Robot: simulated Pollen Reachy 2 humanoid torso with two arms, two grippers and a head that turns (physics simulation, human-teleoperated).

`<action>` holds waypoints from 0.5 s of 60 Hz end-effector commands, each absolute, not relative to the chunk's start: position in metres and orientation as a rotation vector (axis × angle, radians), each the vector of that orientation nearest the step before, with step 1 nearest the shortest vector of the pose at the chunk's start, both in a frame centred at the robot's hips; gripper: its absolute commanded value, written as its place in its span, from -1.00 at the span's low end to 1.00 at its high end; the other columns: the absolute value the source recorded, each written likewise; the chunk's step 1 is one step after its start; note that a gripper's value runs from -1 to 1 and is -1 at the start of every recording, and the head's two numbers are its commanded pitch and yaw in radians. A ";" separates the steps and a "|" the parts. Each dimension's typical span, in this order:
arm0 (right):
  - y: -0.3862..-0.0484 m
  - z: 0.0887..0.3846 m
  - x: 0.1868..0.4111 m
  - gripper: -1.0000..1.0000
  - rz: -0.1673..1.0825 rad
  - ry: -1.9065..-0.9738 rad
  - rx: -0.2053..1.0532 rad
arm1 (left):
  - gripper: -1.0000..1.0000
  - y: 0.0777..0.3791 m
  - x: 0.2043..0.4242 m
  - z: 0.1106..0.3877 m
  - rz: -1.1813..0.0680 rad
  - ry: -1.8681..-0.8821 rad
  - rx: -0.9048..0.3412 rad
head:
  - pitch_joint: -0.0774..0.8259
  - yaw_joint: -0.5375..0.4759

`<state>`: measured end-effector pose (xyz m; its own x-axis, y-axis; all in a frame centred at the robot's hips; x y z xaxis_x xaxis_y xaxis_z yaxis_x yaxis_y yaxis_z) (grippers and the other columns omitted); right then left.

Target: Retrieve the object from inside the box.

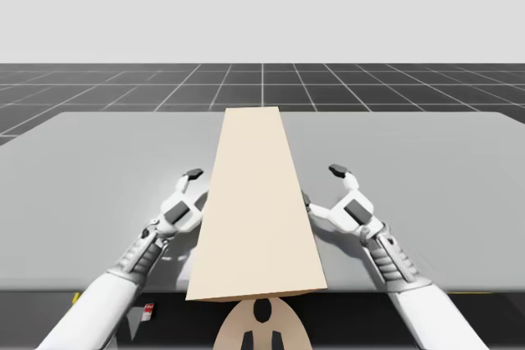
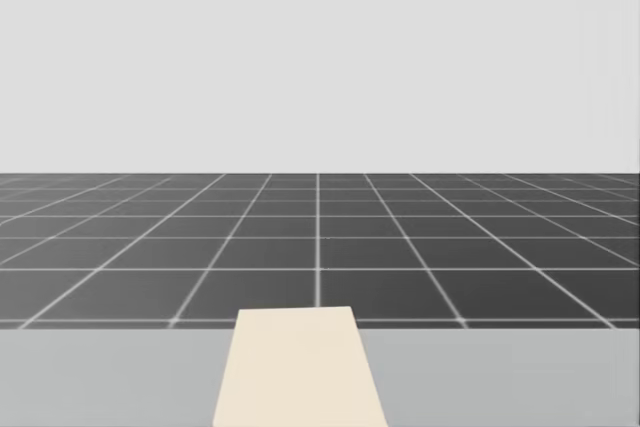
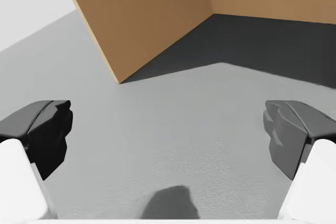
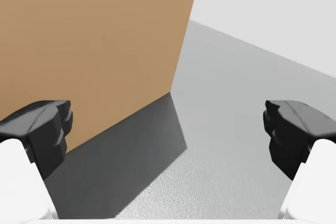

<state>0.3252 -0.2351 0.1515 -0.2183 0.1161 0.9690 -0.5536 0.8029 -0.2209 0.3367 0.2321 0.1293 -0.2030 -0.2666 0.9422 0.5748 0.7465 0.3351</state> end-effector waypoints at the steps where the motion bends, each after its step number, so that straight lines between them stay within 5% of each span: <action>1: -0.232 0.153 0.321 -1.00 0.684 -1.704 0.375 | -1.00 0.214 0.320 0.128 -0.905 -1.588 -0.351 | -0.82 0.05; 17: -0.232 0.151 0.319 -1.00 0.671 -1.734 0.363 | -1.00 0.189 0.318 0.121 -0.966 -1.543 -0.454 | -0.82 0.04; 30: -0.231 0.150 0.319 -1.00 0.680 -1.742 0.351 | -1.00 0.170 0.339 0.121 -1.041 -1.465 -0.568 | -0.80 0.04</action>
